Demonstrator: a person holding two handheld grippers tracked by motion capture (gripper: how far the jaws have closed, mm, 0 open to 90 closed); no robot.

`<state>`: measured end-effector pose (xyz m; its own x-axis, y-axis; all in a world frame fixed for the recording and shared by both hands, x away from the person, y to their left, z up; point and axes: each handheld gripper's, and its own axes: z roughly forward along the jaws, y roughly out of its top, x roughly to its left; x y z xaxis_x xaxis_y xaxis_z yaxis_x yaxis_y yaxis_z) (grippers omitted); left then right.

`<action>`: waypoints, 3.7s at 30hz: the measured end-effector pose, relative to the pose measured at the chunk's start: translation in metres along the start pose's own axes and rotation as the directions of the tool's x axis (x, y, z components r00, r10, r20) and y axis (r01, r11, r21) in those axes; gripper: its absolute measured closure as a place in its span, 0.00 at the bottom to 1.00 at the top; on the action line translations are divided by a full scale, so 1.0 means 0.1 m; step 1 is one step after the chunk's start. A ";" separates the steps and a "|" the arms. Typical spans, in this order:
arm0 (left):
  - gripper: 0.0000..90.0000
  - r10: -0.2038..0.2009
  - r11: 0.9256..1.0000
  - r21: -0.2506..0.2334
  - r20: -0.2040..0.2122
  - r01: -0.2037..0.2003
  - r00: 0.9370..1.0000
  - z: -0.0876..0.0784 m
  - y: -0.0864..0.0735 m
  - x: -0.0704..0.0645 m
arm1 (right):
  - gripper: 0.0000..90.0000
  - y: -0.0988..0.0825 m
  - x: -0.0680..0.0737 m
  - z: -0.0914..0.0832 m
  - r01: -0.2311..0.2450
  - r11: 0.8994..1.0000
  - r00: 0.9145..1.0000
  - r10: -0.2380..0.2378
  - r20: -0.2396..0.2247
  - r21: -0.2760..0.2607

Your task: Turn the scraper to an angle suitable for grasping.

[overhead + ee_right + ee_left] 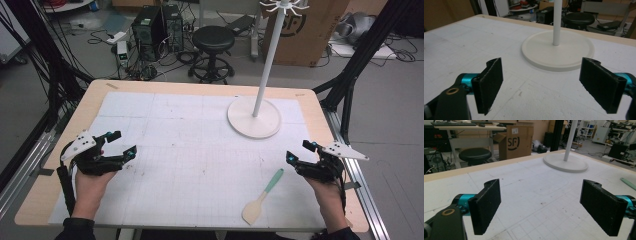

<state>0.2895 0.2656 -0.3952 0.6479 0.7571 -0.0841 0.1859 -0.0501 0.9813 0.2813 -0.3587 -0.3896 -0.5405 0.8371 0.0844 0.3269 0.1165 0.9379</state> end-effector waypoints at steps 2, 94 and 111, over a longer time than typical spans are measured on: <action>0.20 -0.001 1.000 -0.003 -0.006 0.001 1.000 -0.01 0.00 0.02 | 0.26 0.00 0.00 0.00 -0.007 1.000 1.000 0.007 -0.001 0.008; 0.24 -0.028 0.997 0.064 -0.031 0.030 0.999 -0.05 -0.19 0.13 | 0.23 -0.11 0.33 0.26 -0.020 0.999 0.999 0.021 -0.024 0.033; 0.24 -0.046 0.998 0.042 -0.030 0.047 0.999 -0.02 -0.19 0.12 | 0.22 -0.16 0.34 0.24 0.011 0.998 1.000 -0.011 -0.010 0.058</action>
<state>0.2922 0.2766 -0.4140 0.6167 0.7775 -0.1235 0.2465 -0.0417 0.9682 0.2769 -0.3191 -0.4097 -0.5515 0.8306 0.0776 0.3654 0.1569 0.9176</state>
